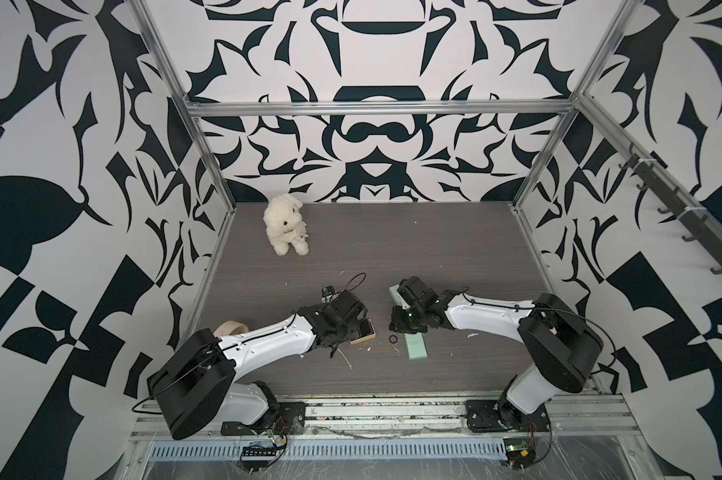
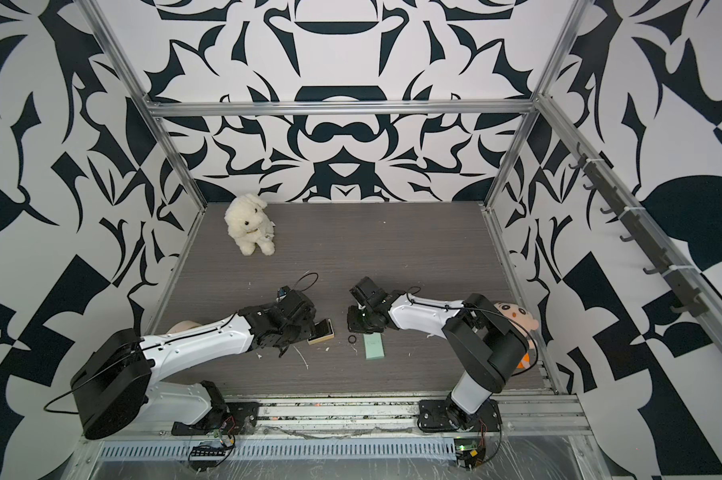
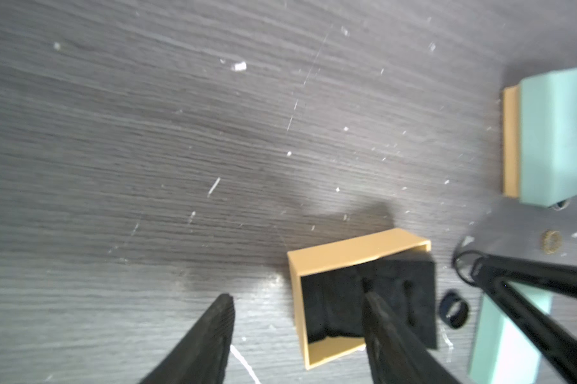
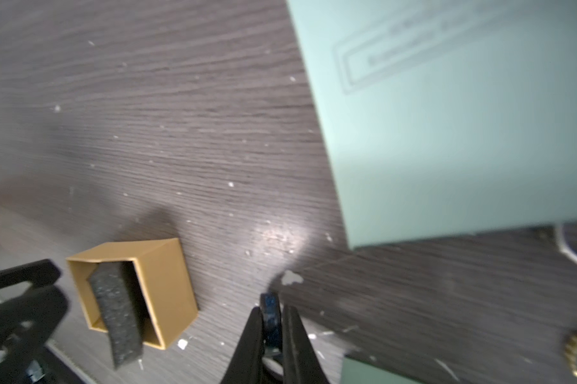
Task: Take the rings out of the lift-off lid box
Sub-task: Place the ring at the center of the board.
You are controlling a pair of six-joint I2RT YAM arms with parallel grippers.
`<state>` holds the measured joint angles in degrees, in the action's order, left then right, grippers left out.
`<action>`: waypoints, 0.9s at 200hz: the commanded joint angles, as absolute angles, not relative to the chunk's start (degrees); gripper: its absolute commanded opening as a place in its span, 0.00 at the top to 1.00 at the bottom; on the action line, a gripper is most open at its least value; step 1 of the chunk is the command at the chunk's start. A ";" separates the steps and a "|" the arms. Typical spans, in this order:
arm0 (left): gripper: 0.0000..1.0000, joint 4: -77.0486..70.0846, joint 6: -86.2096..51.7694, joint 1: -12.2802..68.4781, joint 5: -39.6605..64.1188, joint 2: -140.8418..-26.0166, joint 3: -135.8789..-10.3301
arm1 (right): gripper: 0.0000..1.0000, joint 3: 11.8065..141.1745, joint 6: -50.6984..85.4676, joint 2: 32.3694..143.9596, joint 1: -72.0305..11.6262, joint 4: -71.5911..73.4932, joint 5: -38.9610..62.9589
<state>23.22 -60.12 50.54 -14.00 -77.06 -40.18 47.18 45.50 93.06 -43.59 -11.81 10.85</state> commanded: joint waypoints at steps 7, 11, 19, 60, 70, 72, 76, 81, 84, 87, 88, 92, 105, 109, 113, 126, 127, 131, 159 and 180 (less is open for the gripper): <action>0.29 27.33 -58.93 50.54 -15.90 -74.95 -42.18 | 0.82 47.10 44.23 90.91 -43.39 -14.61 8.28; 0.29 27.54 -58.89 50.57 -16.17 -74.80 -42.31 | 0.81 47.19 44.22 90.80 -43.48 -14.79 8.22; 0.28 27.96 -58.80 50.54 -16.49 -74.47 -42.36 | 0.81 47.41 44.10 90.72 -43.46 -15.08 8.18; 0.23 30.00 -58.20 50.54 -17.79 -71.39 -42.96 | 0.74 49.56 42.18 89.89 -43.46 -17.95 7.16; 0.21 30.54 -57.89 50.54 -18.16 -70.58 -43.04 | 0.72 50.14 41.72 89.43 -43.50 -19.02 6.49; 0.21 30.66 -57.85 50.54 -18.23 -70.47 -43.06 | 0.72 50.24 41.63 89.33 -43.46 -19.24 6.32; 0.20 30.87 -57.76 50.54 -18.33 -70.12 -43.07 | 0.71 50.56 41.50 89.12 -43.54 -19.76 6.00; 0.20 31.13 -57.66 50.54 -18.44 -69.64 -43.06 | 0.70 50.86 41.41 88.88 -43.50 -20.35 5.45; 0.20 31.34 -57.66 50.54 -18.60 -69.35 -43.07 | 0.69 50.96 41.31 88.60 -43.51 -20.46 5.38; 0.20 31.49 -57.60 50.54 -18.67 -69.03 -42.89 | 0.68 51.05 41.24 88.47 -43.51 -20.43 5.48; 0.20 31.52 -57.58 50.54 -18.70 -68.92 -42.85 | 0.67 51.10 41.19 88.40 -43.55 -20.46 5.55; 0.20 31.70 -57.57 50.58 -18.88 -68.43 -42.68 | 0.66 51.26 41.08 88.24 -43.53 -20.48 5.81; 0.19 31.89 -57.65 50.54 -19.29 -66.51 -41.87 | 0.62 51.81 40.73 87.58 -43.68 -20.48 6.69; 0.19 31.90 -57.72 50.54 -19.42 -65.90 -41.48 | 0.61 52.00 40.59 87.46 -43.81 -20.40 7.02; 0.19 31.86 -57.82 50.54 -19.55 -65.18 -41.09 | 0.59 52.24 40.34 87.37 -44.00 -20.33 7.36; 0.18 31.90 -58.73 50.54 -20.13 -63.00 -39.76 | 0.54 52.81 39.94 87.36 -44.61 -19.73 8.28; 0.18 31.86 -58.81 50.54 -20.17 -62.84 -39.70 | 0.54 52.82 39.97 87.41 -44.68 -19.62 8.36; 0.18 31.80 -59.13 50.54 -20.28 -62.22 -39.29 | 0.53 52.97 39.86 87.60 -44.88 -19.37 8.77; 0.17 31.50 -60.33 50.54 -20.81 -58.32 -36.88 | 0.49 55.55 39.30 89.82 -47.00 -19.66 8.95; 0.16 31.83 -60.91 50.54 -21.09 -56.51 -35.86 | 0.49 57.56 38.83 91.61 -48.84 -20.09 7.86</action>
<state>29.89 -59.83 50.54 -19.77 -58.35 -37.60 53.93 40.23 90.21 -46.96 -19.29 8.56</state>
